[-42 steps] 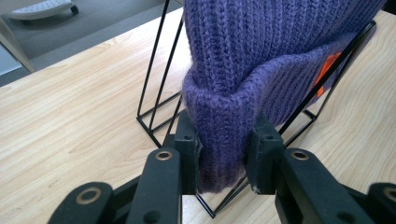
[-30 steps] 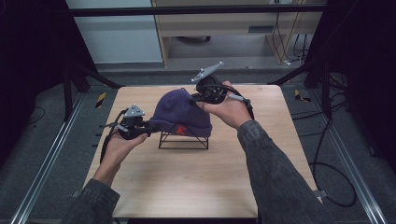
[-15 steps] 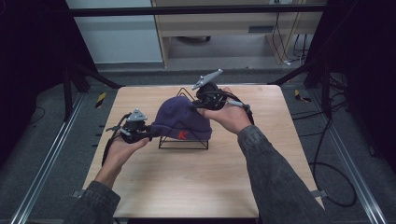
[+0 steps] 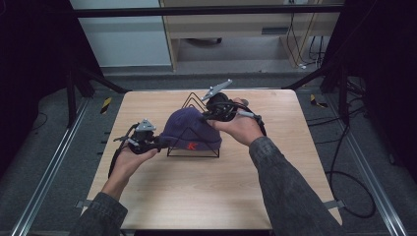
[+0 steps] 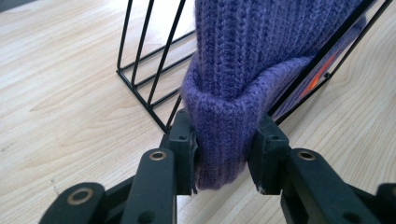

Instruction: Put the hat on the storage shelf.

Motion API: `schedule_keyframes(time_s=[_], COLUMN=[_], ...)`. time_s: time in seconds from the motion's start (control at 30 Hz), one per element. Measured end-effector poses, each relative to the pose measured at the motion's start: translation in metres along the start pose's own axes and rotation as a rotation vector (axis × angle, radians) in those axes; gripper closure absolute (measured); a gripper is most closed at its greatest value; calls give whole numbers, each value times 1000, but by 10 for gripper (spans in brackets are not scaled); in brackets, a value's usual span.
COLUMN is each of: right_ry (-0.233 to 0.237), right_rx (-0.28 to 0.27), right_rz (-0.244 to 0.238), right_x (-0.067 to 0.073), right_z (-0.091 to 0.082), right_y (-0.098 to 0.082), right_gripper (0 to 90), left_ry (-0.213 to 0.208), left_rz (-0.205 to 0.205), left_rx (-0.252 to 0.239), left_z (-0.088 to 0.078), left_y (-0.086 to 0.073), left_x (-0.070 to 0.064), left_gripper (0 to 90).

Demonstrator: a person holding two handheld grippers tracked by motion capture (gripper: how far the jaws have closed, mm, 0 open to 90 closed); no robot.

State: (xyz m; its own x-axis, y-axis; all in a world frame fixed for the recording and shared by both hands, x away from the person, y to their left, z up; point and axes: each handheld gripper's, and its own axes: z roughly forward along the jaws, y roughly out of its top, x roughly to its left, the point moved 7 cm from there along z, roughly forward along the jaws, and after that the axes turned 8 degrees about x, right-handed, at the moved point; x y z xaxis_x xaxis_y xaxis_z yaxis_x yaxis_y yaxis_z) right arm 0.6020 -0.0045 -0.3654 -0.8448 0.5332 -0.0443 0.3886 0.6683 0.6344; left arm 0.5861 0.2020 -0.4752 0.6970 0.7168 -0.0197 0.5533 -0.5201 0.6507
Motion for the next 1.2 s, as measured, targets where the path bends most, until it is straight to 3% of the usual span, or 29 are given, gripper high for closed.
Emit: schedule_keyframes(time_s=[0.3,0.83,1.2], right_ry=[4,13,28], right_rx=[16,34,45], right_rz=[2,9,15], right_x=[3,4,6], right_z=[5,11,12], right_y=[-1,-7,-12], right_gripper=[762,725,705], left_ry=[-2,-17,-15], left_rz=[-6,-42,-36], left_rx=[31,39,57], left_z=[4,11,12], left_y=[-5,-18,-21], left_x=[2,5,5], left_gripper=[629,606,593])
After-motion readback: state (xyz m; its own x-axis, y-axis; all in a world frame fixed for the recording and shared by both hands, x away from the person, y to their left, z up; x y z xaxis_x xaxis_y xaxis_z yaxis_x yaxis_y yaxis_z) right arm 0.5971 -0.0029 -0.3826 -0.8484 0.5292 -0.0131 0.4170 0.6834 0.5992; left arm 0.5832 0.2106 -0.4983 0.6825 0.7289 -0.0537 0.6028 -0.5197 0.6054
